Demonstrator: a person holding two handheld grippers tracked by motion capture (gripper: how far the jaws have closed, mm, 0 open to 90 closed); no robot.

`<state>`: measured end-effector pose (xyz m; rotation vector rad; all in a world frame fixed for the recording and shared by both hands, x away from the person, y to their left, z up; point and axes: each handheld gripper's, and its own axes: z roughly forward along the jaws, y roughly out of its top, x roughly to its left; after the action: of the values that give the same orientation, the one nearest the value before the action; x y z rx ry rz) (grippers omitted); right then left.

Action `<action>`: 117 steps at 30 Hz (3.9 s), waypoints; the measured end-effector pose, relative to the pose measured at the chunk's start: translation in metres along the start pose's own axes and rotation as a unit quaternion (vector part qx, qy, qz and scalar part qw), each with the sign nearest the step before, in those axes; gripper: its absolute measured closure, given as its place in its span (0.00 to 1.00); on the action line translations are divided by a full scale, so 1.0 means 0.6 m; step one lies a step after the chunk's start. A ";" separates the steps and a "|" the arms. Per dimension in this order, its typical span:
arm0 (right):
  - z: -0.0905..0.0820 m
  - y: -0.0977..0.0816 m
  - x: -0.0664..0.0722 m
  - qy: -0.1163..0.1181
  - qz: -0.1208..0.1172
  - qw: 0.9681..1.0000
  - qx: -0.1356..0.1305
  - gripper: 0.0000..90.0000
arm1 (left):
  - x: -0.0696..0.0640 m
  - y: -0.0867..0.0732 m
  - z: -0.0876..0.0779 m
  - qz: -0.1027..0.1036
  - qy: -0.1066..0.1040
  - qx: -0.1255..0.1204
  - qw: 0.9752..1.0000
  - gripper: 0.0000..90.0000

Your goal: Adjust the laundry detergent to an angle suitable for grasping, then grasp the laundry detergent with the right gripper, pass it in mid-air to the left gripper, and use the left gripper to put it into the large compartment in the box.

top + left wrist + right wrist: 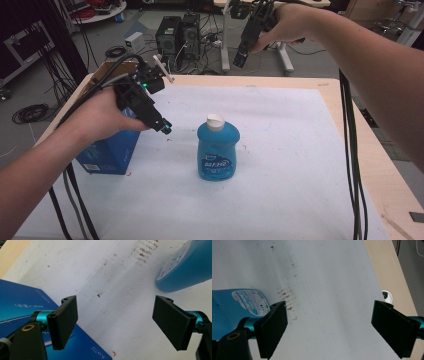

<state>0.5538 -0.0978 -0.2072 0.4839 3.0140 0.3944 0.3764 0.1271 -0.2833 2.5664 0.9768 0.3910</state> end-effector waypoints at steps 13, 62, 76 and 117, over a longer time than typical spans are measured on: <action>-0.021 -0.011 0.007 0.006 -0.015 1.000 -0.024 0.14 | 0.005 0.012 0.000 0.025 -0.009 0.006 1.000 0.23; 0.039 -0.190 0.170 0.100 -0.122 0.977 -0.145 0.14 | 0.034 0.022 -0.005 0.030 -0.003 0.015 0.999 0.23; 0.092 -0.171 0.212 0.107 -0.143 0.974 -0.140 0.14 | 0.032 0.025 -0.007 0.037 -0.004 0.012 0.999 0.23; 0.157 -0.141 0.239 0.092 -0.160 0.973 -0.136 0.28 | 0.026 0.035 -0.012 0.042 0.004 0.001 0.999 0.23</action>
<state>0.4020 -0.1075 -0.3231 -0.0613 3.0595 0.8496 0.3973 0.1246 -0.2659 2.6172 0.8741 0.4246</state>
